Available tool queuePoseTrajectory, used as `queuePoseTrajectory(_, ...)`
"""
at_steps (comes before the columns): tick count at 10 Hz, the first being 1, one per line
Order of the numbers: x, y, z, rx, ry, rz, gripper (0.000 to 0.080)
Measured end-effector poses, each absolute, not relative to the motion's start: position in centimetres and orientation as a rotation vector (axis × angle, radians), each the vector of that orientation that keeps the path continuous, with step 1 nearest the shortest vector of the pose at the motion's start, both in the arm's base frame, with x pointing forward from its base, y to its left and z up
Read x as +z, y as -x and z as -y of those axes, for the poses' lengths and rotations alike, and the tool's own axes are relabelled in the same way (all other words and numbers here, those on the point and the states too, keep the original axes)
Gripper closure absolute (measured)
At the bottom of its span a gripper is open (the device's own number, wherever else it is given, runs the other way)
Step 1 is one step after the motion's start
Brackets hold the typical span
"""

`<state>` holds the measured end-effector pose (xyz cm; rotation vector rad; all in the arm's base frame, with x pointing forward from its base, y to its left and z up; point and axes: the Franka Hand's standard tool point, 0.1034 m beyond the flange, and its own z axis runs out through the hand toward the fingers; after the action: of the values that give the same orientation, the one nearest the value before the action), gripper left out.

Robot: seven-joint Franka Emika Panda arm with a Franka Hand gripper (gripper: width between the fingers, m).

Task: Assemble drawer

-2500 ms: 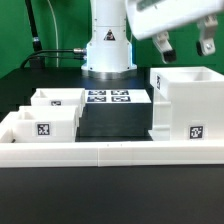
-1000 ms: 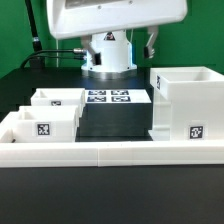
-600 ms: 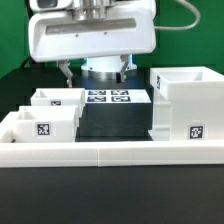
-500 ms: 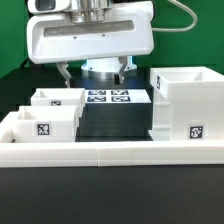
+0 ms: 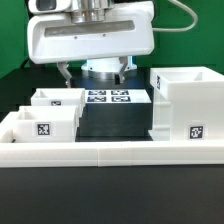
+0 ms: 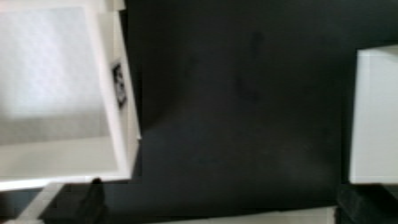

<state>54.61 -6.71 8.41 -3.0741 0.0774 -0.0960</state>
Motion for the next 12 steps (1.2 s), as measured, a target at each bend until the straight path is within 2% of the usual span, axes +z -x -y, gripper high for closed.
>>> queuePoseTrajectory(7,4.6,-53.2,9.2,-0.075,3.102,-0.049,0.0151)
queuePoseTrajectory(12,1.8,-51.8,9.3,-0.06,3.122,-0.045,0.0151)
